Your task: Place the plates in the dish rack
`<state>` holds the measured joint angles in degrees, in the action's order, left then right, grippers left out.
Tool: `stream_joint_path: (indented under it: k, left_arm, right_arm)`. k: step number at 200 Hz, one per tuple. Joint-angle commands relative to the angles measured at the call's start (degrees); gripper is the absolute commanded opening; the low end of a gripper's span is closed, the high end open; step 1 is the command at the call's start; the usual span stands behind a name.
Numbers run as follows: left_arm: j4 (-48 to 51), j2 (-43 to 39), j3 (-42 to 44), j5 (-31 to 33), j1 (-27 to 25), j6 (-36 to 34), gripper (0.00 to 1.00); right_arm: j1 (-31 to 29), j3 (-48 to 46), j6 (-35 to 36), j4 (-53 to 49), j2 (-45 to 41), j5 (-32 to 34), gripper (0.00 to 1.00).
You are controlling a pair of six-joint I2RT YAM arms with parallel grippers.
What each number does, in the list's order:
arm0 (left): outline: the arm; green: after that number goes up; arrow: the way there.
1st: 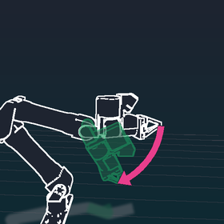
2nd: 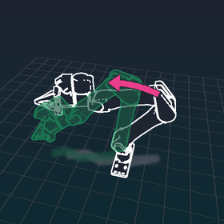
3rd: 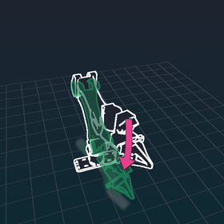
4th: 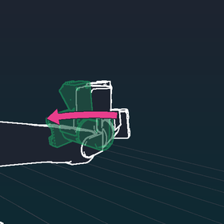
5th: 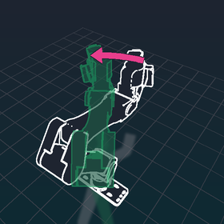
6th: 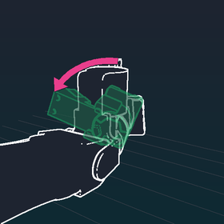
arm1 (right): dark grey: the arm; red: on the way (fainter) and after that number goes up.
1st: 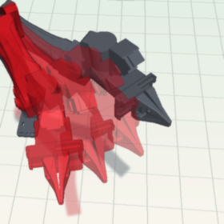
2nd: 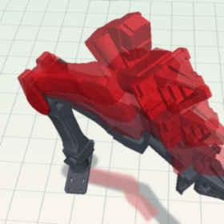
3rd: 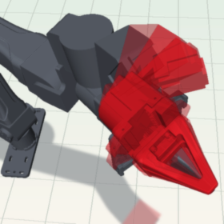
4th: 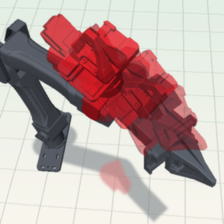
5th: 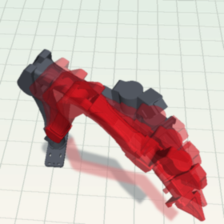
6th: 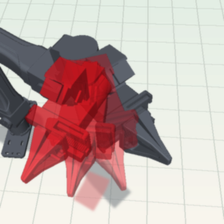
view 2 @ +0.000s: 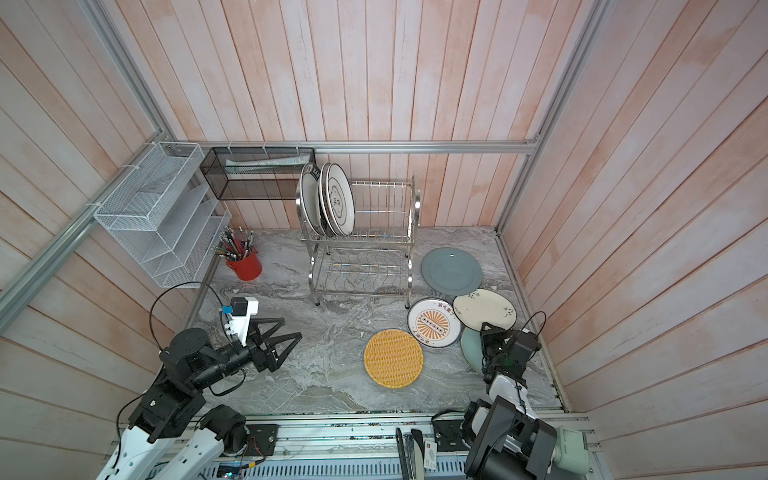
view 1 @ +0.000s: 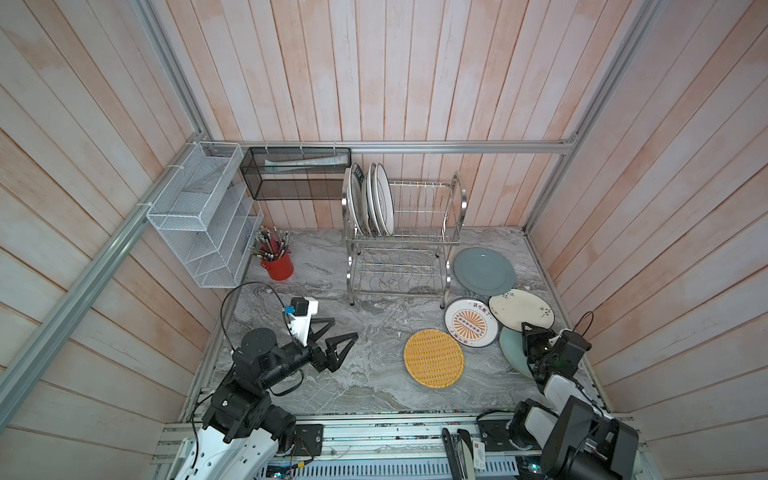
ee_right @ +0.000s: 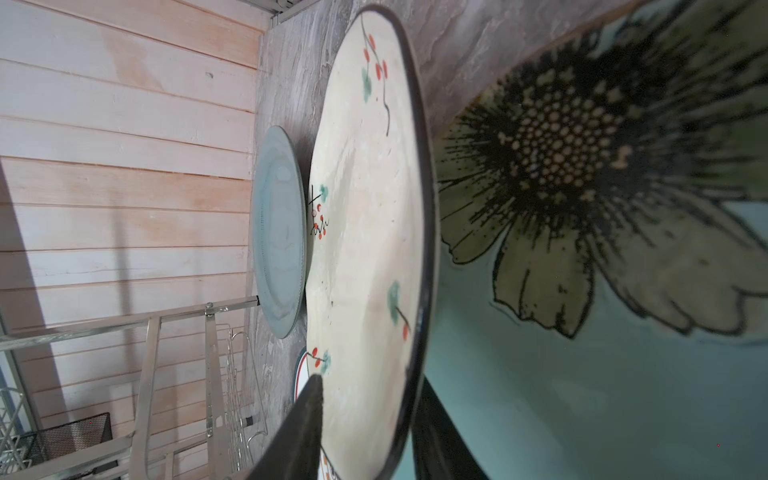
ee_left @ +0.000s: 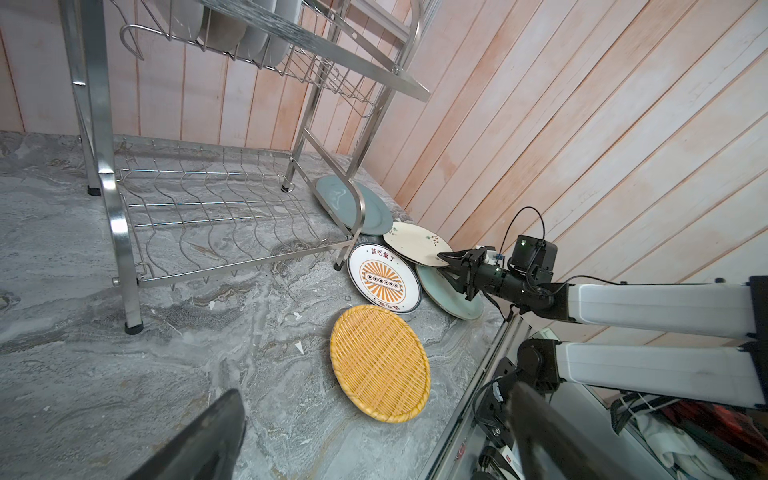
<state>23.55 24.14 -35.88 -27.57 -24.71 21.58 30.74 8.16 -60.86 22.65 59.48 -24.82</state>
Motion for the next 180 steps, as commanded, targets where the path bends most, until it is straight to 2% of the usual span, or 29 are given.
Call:
stream_joint_path:
  k: [1,60,115,147,180]
  left_arm:
    - [-0.68,-0.6,0.63,0.76,-0.1,-1.09,1.0]
    - [-0.61,-0.47,0.63,0.94,-0.1,-0.98,1.0]
    - [-0.44,-0.25,0.63,1.12,-0.14,-0.94,1.0]
    - [-0.51,-0.15,0.63,1.16,-0.08,-0.95,1.0]
    - [-0.44,0.1,0.63,1.2,-0.13,-0.94,1.0]
  right_arm:
    - [0.28,1.74,0.58,-2.07,0.52,2.78,0.35]
    - [0.33,2.57,0.48,0.05,4.33,4.48,0.35]
    - [0.35,4.4,1.0,3.13,9.97,0.78,0.34]
    - [0.39,4.51,1.01,4.79,11.35,1.22,0.28]
    - [0.31,4.32,0.74,4.98,10.28,2.18,0.17]
